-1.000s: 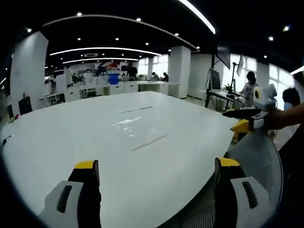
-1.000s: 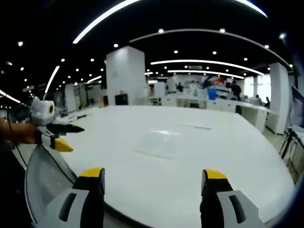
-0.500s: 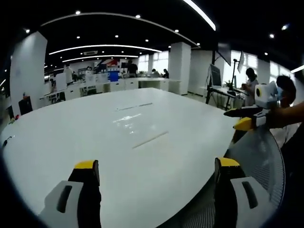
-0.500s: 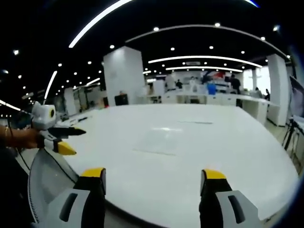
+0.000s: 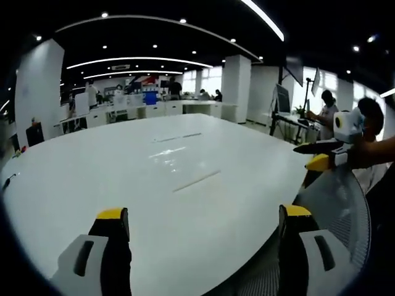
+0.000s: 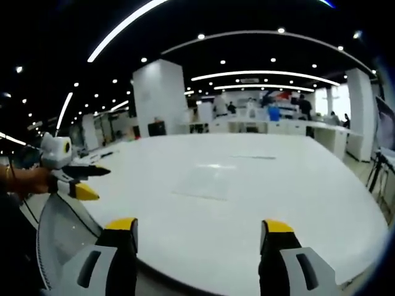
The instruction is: Open the resealable bag by pulling the two sides of the seal apart until the entire bag opening is separated and visibly accessible.
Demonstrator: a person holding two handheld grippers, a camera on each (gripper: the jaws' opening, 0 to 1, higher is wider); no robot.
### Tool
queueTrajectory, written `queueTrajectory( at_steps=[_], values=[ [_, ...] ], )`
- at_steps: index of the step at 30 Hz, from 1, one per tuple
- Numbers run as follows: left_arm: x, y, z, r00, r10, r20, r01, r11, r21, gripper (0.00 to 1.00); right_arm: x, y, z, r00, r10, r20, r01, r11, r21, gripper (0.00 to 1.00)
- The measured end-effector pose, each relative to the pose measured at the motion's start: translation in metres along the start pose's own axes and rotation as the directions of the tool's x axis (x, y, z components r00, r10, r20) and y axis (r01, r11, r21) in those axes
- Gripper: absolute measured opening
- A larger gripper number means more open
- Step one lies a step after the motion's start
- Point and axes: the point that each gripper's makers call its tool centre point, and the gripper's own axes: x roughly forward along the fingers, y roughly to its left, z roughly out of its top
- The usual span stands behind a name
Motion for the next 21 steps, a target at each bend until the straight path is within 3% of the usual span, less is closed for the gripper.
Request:
queueTrajectory(
  at_steps=[21],
  values=[
    [0.0005, 0.0014, -0.0029, 1.0, 0.002, -0.01, -0.002, 1.0, -0.017, 0.98, -0.0006, 0.0005, -0.0011, 1.0, 0.002, -0.003, -0.002, 1.0, 0.012, 0.79]
  ],
)
